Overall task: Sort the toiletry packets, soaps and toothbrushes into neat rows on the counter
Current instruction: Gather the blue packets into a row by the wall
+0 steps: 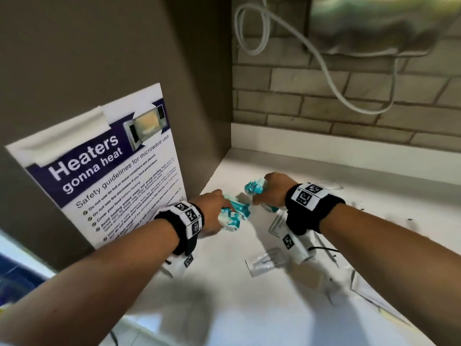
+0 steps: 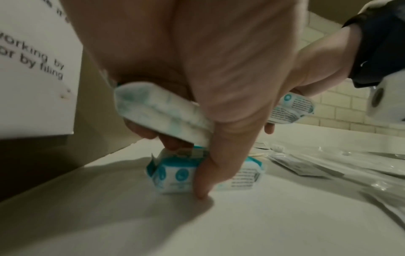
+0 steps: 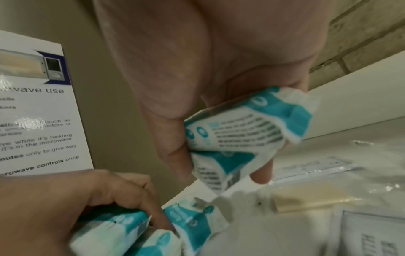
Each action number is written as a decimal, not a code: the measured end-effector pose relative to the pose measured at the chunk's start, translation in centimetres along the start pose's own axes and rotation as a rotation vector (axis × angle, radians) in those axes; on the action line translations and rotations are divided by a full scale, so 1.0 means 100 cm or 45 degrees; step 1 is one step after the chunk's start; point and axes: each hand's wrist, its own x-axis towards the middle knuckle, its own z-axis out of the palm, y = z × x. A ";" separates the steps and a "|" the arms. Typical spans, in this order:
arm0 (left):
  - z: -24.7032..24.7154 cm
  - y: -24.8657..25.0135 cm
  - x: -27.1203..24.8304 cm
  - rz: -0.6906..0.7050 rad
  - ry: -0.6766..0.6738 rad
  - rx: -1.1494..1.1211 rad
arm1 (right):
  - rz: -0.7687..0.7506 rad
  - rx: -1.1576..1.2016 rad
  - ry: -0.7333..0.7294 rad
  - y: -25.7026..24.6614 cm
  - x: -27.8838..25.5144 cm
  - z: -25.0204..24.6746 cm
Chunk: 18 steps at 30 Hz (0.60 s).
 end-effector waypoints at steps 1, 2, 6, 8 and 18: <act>0.000 -0.001 0.002 0.004 0.012 -0.023 | -0.001 -0.003 -0.003 -0.002 0.003 0.001; 0.001 -0.001 0.005 0.016 0.029 -0.045 | -0.004 -0.007 0.001 -0.004 0.004 0.000; 0.002 -0.001 0.016 0.032 0.107 -0.102 | 0.011 -0.024 0.012 -0.005 0.013 -0.003; 0.002 0.000 0.021 0.041 0.141 -0.129 | 0.023 -0.016 0.018 -0.005 0.018 -0.004; 0.000 -0.003 0.019 0.048 0.096 -0.483 | 0.017 0.034 0.073 -0.008 0.030 -0.015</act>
